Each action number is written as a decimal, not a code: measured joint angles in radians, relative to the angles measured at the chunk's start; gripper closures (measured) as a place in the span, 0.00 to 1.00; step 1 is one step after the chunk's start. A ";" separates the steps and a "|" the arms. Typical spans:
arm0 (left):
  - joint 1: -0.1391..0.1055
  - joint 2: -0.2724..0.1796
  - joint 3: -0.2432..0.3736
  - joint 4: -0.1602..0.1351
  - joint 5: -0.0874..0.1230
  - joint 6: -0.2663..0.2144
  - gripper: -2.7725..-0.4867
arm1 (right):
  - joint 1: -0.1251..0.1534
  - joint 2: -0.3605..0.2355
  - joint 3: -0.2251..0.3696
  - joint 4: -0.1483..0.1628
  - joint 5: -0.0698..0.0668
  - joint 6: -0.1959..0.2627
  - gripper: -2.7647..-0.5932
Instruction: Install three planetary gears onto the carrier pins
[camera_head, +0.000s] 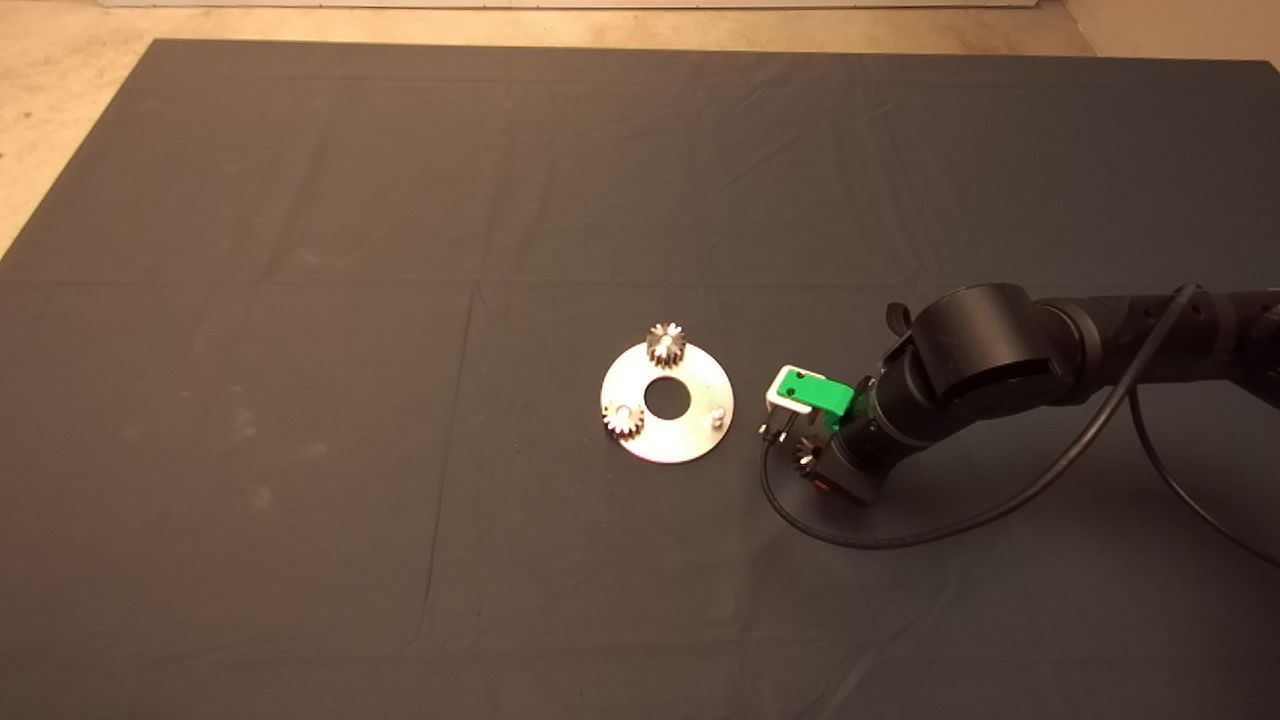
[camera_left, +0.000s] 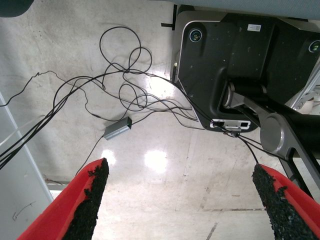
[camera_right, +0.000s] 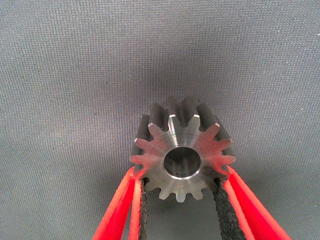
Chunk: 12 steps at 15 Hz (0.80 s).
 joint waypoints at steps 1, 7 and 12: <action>0.000 0.000 0.000 0.000 0.000 0.000 0.32 | 0.000 0.000 0.001 0.000 0.000 0.003 0.91; 0.000 0.000 0.000 -0.003 0.000 0.005 0.32 | 0.000 0.001 0.005 0.000 0.000 0.011 0.92; 0.000 -0.003 0.000 -0.004 0.000 0.007 0.32 | 0.052 0.037 0.014 0.018 0.003 0.058 0.92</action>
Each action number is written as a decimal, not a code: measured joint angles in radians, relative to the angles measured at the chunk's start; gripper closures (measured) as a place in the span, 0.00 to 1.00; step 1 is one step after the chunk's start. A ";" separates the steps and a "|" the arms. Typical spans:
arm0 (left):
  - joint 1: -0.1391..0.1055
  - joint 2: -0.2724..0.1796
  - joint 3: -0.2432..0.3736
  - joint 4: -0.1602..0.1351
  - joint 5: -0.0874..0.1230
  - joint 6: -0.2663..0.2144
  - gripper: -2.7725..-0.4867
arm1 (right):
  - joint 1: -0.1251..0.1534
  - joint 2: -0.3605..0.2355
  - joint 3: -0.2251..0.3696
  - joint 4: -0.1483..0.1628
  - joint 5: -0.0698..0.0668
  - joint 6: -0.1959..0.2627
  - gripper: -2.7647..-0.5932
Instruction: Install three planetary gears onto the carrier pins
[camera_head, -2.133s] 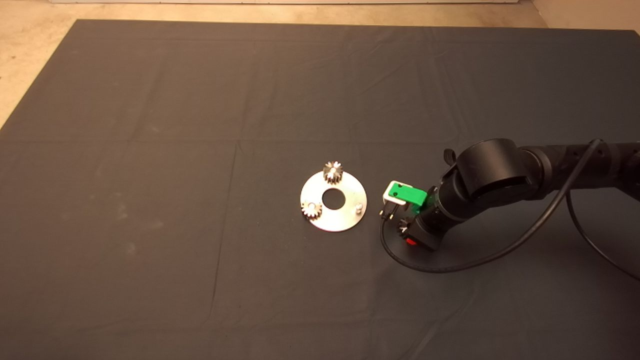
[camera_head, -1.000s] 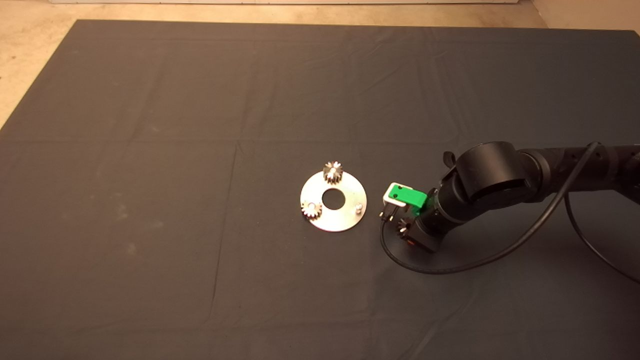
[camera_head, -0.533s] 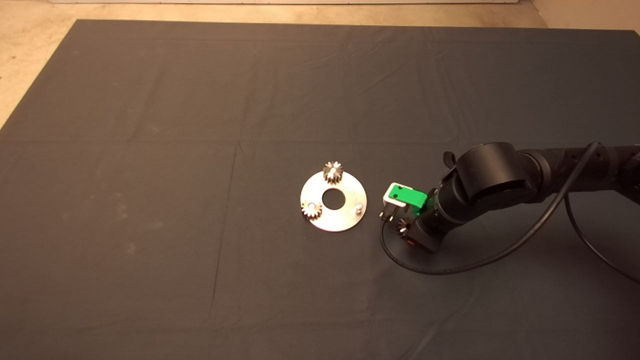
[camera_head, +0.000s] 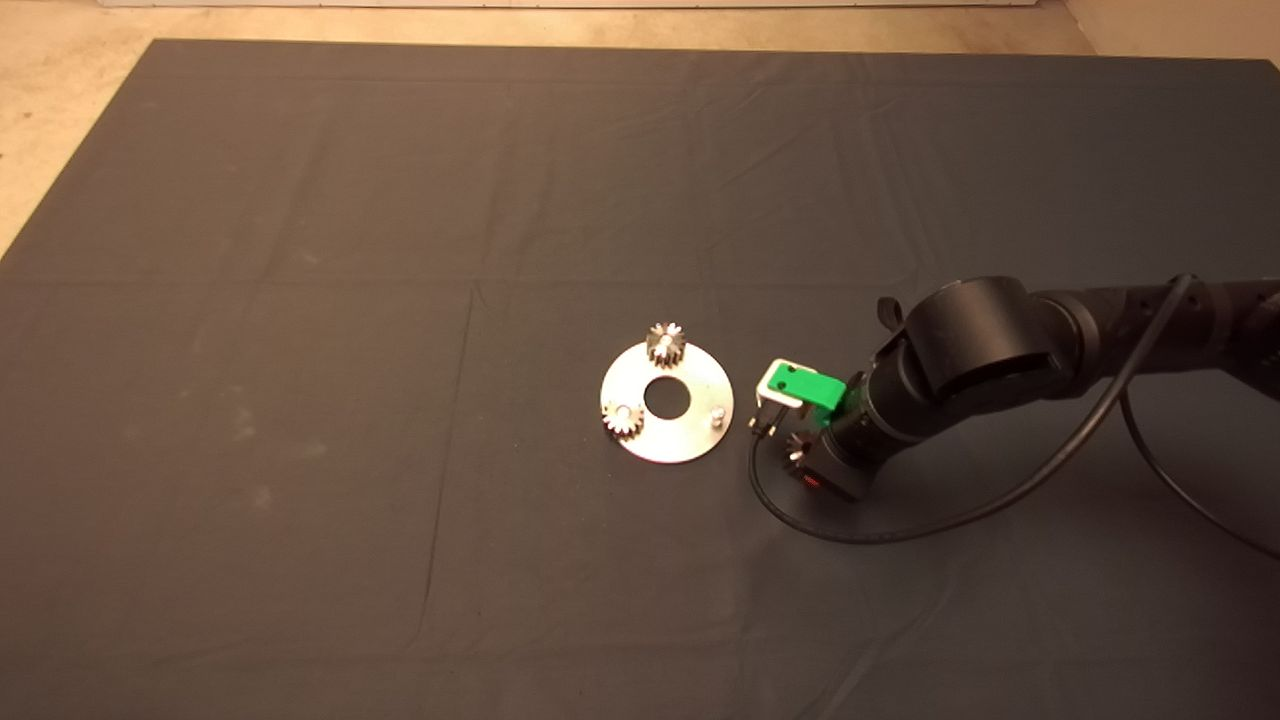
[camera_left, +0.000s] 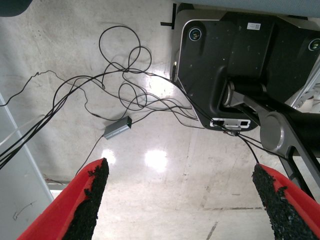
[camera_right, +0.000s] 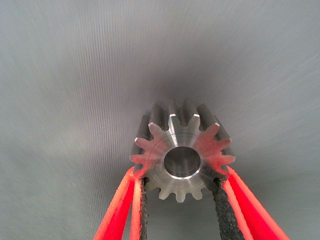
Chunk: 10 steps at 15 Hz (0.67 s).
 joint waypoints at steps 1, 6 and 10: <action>0.000 0.000 0.000 0.000 0.000 0.000 0.32 | 0.030 0.011 0.003 0.006 0.000 0.011 0.92; 0.000 0.000 0.000 -0.002 0.000 0.000 0.32 | 0.143 0.101 0.014 0.071 0.003 0.070 0.92; 0.000 0.000 0.000 -0.003 0.000 0.001 0.32 | 0.166 0.145 0.003 0.134 0.004 0.087 0.92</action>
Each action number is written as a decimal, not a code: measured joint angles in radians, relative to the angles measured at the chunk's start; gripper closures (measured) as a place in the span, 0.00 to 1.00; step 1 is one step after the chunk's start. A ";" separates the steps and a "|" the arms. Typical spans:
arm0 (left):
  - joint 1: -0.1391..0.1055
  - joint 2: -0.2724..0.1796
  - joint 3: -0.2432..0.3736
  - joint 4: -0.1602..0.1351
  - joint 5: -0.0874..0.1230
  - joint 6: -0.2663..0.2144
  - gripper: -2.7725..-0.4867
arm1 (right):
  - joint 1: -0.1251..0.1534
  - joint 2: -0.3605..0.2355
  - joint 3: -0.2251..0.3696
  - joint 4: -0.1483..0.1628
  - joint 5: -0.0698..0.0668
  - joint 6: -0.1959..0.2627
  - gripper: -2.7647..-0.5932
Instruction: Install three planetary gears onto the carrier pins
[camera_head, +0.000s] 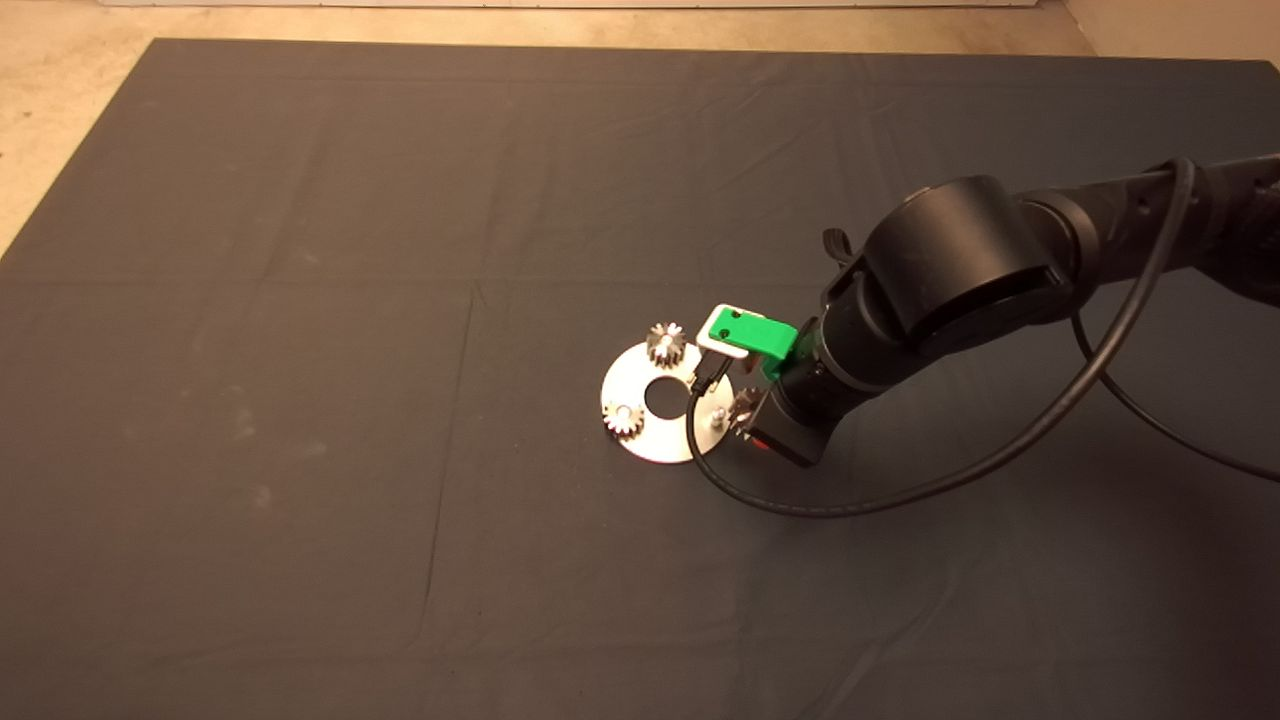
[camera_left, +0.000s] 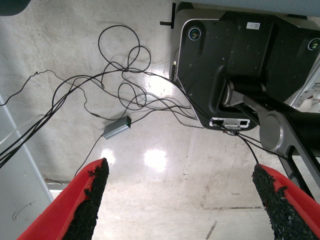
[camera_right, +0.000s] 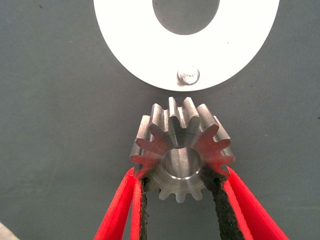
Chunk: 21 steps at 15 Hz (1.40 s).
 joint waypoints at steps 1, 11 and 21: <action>0.000 0.000 0.000 0.000 0.000 0.000 0.32 | 0.005 0.005 -0.007 0.004 0.000 0.002 0.92; 0.000 0.000 0.000 -0.001 0.000 0.000 0.32 | 0.003 0.059 -0.091 0.023 0.000 0.002 0.92; 0.000 -0.003 0.000 -0.004 0.000 0.003 0.32 | -0.018 0.062 -0.114 0.024 0.000 -0.002 0.92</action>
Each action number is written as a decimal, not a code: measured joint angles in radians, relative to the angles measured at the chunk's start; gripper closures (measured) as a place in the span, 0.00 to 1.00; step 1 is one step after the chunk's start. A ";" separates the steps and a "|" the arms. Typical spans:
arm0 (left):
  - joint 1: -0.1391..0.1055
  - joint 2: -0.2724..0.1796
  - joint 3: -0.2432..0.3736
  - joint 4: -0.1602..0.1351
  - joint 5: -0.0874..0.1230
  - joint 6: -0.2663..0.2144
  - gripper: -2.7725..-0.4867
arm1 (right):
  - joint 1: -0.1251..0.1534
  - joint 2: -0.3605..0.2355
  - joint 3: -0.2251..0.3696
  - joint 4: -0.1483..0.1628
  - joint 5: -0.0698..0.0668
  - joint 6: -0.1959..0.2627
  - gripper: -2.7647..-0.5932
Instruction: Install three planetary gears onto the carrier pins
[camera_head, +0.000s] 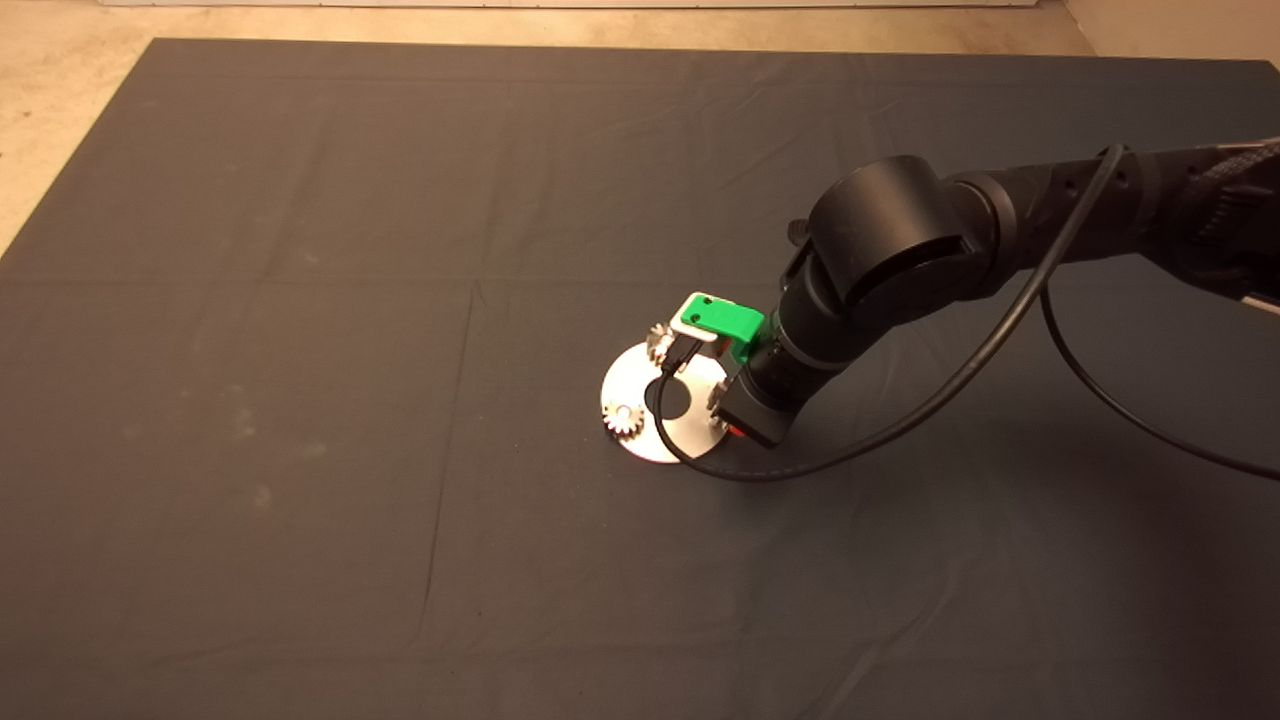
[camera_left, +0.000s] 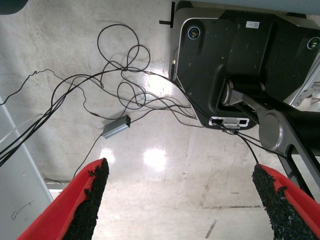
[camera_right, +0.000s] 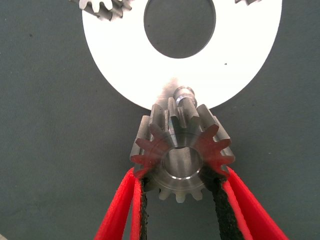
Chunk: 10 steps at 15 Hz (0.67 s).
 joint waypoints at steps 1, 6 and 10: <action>0.000 0.000 0.000 -0.004 0.000 0.000 0.32 | -0.005 0.000 -0.004 0.000 0.000 0.000 0.92; 0.000 -0.003 0.000 -0.012 0.000 0.000 0.32 | -0.025 0.000 -0.025 -0.011 -0.001 -0.013 0.92; 0.000 -0.017 0.000 -0.017 0.000 0.001 0.32 | -0.037 0.000 -0.037 -0.020 0.000 -0.021 0.92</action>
